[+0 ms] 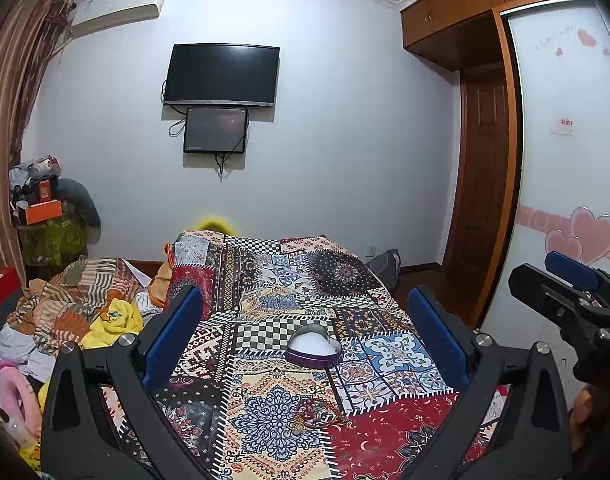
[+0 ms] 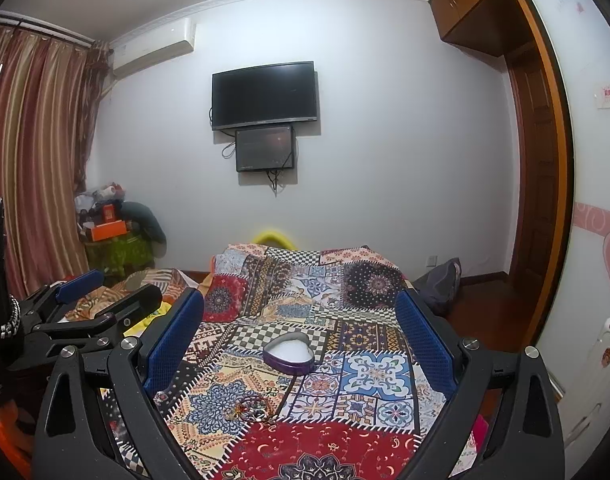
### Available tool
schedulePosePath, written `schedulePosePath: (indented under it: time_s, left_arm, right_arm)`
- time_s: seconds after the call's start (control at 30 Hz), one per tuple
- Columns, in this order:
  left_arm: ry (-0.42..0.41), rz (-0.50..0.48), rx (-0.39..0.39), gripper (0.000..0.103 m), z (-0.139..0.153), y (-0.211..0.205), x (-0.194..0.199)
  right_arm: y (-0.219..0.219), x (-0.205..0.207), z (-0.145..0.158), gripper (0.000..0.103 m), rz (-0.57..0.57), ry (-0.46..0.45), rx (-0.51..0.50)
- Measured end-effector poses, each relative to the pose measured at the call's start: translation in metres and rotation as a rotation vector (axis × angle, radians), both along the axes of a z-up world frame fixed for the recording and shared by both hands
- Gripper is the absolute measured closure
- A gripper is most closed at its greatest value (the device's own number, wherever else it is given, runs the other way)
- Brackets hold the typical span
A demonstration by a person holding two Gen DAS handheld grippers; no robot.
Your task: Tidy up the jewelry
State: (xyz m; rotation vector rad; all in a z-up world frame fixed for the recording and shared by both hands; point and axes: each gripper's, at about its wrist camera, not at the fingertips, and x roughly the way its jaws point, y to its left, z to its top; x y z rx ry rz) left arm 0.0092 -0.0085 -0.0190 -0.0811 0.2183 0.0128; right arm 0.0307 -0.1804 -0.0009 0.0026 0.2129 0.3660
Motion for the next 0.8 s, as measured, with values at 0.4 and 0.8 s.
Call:
schedulePosePath:
  time_s: [0.4, 0.8]
  left_arm:
    - [0.011, 0.003, 0.000, 0.000, 0.0051, 0.0032, 0.0015]
    - [0.015, 0.005, 0.000, 0.000, 0.0064, 0.0028, 0.0020]
  right_arm:
    - [-0.0022, 0.0003, 0.0006, 0.008, 0.008, 0.004, 0.005]
    - [-0.0008, -0.0001, 0.0001, 0.007, 0.012, 0.006, 0.005]
